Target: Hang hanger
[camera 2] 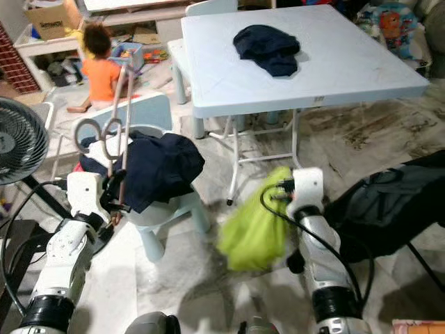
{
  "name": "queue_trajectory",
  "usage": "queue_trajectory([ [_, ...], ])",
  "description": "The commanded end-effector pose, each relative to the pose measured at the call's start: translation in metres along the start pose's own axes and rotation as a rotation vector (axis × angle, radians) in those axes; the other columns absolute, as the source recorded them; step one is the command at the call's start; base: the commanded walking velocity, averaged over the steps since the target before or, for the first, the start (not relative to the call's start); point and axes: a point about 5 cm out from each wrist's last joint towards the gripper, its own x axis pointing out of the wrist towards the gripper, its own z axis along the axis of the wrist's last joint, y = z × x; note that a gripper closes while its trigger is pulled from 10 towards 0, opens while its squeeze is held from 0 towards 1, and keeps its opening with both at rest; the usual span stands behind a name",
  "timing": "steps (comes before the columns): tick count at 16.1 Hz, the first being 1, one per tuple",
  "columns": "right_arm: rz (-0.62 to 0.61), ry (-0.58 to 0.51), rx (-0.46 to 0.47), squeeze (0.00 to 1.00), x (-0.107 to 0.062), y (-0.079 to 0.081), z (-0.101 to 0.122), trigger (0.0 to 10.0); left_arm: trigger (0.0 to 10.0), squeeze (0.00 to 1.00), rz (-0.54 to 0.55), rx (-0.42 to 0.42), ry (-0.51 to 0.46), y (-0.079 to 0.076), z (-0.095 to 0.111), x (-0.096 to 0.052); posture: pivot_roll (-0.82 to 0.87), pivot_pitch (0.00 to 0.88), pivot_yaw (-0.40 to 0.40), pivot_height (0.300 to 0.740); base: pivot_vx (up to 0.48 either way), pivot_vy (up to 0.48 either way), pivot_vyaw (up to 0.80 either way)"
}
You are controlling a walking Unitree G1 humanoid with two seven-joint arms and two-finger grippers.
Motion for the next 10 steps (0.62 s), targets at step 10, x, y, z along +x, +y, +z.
queue_trajectory([
  [10,0.034,0.012,0.07,0.0,-0.0069,-0.0032,0.0039,10.0,10.0,0.0,-0.016,-0.04,0.001,-0.002,0.0007,0.0039,-0.04,0.0,0.026,0.74,0.0,-0.396,0.0],
])
